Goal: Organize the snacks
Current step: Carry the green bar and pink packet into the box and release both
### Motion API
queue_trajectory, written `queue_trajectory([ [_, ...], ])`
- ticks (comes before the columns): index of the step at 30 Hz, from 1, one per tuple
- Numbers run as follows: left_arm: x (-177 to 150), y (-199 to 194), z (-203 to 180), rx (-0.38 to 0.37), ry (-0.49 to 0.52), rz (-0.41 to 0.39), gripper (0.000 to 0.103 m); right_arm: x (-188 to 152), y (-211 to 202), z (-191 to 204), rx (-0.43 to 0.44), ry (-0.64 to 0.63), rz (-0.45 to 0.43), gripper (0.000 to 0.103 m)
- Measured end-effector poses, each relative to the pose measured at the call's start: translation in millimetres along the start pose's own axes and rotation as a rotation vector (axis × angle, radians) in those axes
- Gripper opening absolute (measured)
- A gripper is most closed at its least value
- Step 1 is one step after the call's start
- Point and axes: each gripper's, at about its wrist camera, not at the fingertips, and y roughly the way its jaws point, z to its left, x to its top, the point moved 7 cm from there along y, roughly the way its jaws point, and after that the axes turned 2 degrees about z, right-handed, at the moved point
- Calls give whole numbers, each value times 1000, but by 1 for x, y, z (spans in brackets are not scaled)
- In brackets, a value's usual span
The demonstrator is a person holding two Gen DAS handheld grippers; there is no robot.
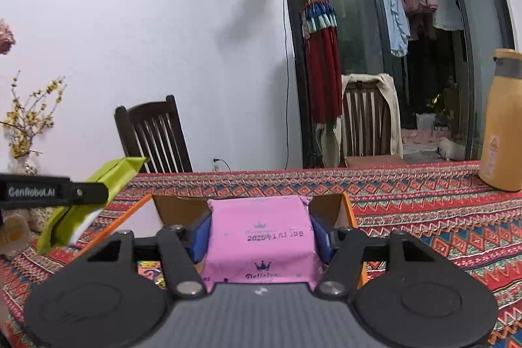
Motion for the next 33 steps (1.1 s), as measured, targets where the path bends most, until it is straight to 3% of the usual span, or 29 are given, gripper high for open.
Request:
queue_trajectory([
  [9,-19,42,11,27,-24,54,34,-20,26,1,0,-28,58,61],
  [18,-33,49,12,40,-25,85,35,-26,29,3,-5,-36,76,61],
  [20,-32,45,15,43,-41,76,44,-26,27,2,-7,-31,72,63],
  [21,-32,43,16,42,-52,71,61,-25,25,0,-12,-28,68,65],
  [22,-31,41,18,45,-62,60,81,-24,23,-1,-20,-25,62,75],
  [23,-29,38,19,54,-65,44,88,-23,21,-2,-27,-21,51,90],
  [25,-26,31,20,61,-70,11,103,-21,18,-5,-37,-11,33,103],
  [33,-20,16,18,52,-91,-18,103,-21,17,-10,-36,24,38,103],
])
